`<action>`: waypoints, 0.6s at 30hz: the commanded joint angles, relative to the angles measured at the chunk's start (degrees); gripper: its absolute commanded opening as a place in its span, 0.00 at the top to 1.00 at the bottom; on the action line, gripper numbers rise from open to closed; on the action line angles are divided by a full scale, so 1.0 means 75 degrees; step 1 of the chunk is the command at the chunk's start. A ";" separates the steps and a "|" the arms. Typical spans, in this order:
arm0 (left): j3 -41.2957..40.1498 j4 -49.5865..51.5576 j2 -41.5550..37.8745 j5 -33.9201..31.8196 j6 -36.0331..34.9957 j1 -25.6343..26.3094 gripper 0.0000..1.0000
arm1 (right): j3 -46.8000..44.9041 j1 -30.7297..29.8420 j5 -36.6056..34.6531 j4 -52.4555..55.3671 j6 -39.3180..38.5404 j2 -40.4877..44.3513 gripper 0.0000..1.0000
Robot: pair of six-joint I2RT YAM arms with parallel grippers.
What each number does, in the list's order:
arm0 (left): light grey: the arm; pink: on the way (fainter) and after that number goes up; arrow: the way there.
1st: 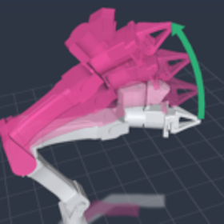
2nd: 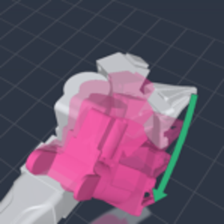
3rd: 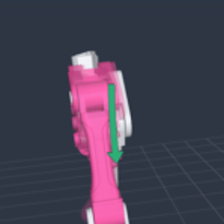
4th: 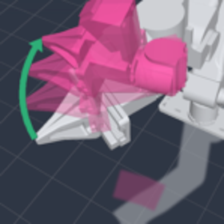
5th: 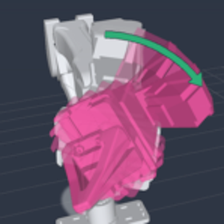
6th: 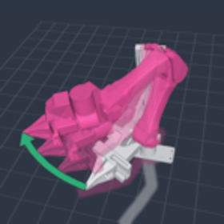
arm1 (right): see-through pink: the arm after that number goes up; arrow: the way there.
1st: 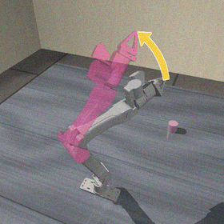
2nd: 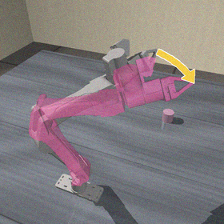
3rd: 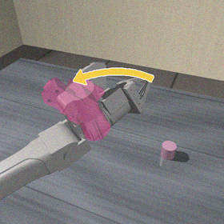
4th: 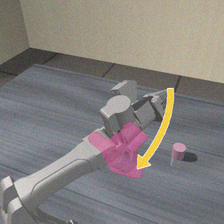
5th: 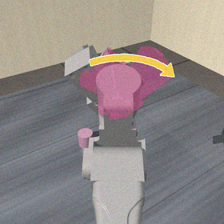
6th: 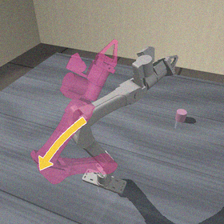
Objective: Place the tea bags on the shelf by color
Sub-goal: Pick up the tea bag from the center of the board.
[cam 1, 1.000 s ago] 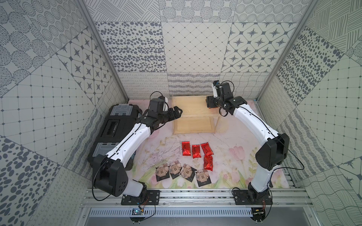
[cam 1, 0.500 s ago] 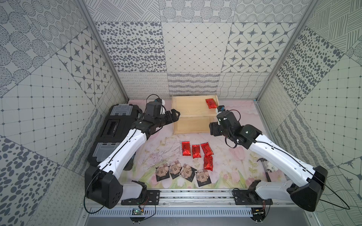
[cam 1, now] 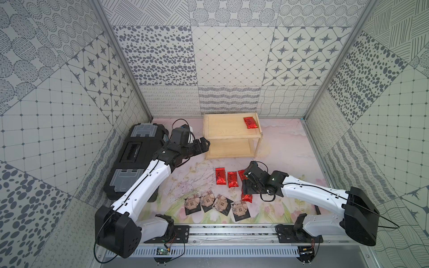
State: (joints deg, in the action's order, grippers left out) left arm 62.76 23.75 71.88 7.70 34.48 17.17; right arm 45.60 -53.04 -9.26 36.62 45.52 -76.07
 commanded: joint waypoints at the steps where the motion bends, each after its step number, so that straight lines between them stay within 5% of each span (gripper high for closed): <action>1: -0.0025 0.0178 -0.0026 -0.0169 0.0050 0.0069 0.07 | -0.0192 -0.0025 0.0531 -0.0799 0.0570 -0.0241 0.19; 18: -0.0105 0.0172 0.0127 -0.0194 0.0043 0.0070 0.07 | -0.0225 -0.0019 0.0018 -0.0898 0.0740 -0.1496 0.33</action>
State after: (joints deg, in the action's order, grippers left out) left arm 61.98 24.69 72.42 6.87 34.48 17.17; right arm 43.51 -53.08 -7.90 30.92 50.65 -85.78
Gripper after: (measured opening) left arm 0.928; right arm 0.674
